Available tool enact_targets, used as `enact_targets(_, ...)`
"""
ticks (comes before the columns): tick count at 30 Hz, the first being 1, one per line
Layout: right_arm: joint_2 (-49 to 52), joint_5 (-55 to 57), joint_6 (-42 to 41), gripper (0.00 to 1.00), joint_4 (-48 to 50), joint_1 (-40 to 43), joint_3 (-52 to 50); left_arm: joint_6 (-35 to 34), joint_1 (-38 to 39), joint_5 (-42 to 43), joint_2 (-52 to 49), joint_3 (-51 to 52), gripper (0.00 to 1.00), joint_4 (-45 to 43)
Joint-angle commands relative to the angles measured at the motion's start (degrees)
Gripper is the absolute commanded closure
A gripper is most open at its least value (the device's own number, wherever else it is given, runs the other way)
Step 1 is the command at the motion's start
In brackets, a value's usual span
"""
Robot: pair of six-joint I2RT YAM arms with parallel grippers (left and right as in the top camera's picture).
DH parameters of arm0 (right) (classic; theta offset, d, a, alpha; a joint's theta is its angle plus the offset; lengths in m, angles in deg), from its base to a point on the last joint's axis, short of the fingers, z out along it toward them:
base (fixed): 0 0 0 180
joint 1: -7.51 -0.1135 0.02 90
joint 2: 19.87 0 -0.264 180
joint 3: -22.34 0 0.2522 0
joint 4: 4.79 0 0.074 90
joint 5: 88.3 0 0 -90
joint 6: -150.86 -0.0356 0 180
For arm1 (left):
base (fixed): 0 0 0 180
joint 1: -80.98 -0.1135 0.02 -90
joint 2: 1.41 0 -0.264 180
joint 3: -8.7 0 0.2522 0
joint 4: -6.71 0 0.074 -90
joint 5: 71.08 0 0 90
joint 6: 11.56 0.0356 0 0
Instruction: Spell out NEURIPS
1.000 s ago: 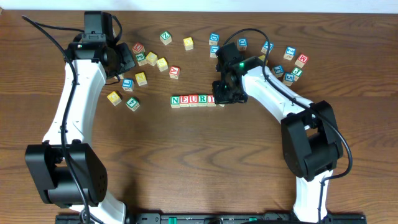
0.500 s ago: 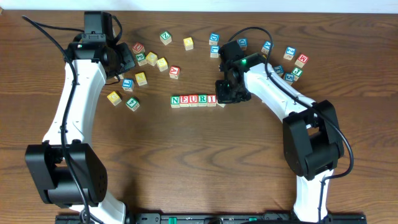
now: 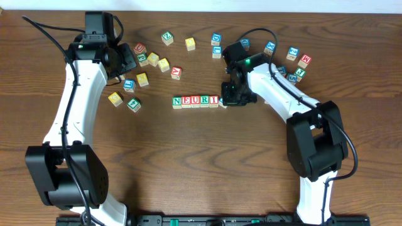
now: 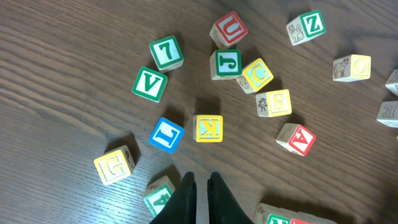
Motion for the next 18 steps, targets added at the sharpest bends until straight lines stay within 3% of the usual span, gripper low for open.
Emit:
enact_targets(1, -1.14, 3.17, -2.51, 0.98, -0.26, 0.63, 1.18, 0.09, -0.07, -0.94, -0.52, 0.46, 0.92, 0.15)
enact_targets(18, 1.81, 4.09, -3.10, 0.98, 2.99, -0.55, 0.96, 0.09, -0.07, -0.94, -0.52, 0.46, 0.92, 0.13)
